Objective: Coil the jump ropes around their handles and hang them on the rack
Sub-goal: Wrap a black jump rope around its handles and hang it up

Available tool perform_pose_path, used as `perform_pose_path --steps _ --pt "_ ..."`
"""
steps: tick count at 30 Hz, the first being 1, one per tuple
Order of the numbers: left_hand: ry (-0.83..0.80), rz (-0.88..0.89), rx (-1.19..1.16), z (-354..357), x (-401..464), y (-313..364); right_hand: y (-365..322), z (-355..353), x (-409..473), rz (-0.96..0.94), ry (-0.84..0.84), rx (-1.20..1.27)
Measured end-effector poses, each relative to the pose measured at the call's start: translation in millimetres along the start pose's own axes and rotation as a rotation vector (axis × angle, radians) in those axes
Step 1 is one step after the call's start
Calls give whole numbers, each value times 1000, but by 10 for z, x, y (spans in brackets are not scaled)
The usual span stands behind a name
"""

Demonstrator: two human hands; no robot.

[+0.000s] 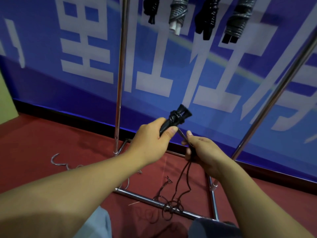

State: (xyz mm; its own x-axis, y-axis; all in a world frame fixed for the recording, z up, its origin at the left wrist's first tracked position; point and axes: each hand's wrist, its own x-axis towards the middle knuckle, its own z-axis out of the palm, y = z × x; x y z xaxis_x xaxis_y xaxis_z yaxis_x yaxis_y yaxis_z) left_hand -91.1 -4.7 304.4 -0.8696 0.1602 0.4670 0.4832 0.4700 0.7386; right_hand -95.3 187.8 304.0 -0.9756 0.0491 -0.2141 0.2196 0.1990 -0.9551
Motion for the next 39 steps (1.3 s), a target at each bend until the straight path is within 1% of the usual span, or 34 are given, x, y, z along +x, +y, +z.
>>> perform_pose_path --steps 4,8,12,14,17,22,25,32,37,39 --pt "72 -61 -37 -2 33 -6 -23 28 -11 20 -19 127" --pt "88 -131 -56 -30 60 -47 -75 25 -36 -52 -48 164" --pt "113 -167 -83 -59 78 -76 -106 -8 -39 -78 -41 214" --pt "122 -176 -92 -62 84 -76 -90 -19 -44 -92 -38 180" --pt "129 -185 -89 -65 85 -68 -48 -29 -43 -121 -14 32" --pt "124 -191 -89 -63 88 -75 -18 -40 -50 -138 10 -145" --pt "114 -198 -79 -52 92 -85 -24 -36 -65 -132 3 -198" --pt "116 -197 -40 -50 101 -111 -111 12 -141 46 -119 -117" --pt "107 -231 -1 -55 117 -171 -145 13 -210 62 -257 -165" --pt "96 -243 29 -57 128 -196 -159 7 -240 41 -279 -188"
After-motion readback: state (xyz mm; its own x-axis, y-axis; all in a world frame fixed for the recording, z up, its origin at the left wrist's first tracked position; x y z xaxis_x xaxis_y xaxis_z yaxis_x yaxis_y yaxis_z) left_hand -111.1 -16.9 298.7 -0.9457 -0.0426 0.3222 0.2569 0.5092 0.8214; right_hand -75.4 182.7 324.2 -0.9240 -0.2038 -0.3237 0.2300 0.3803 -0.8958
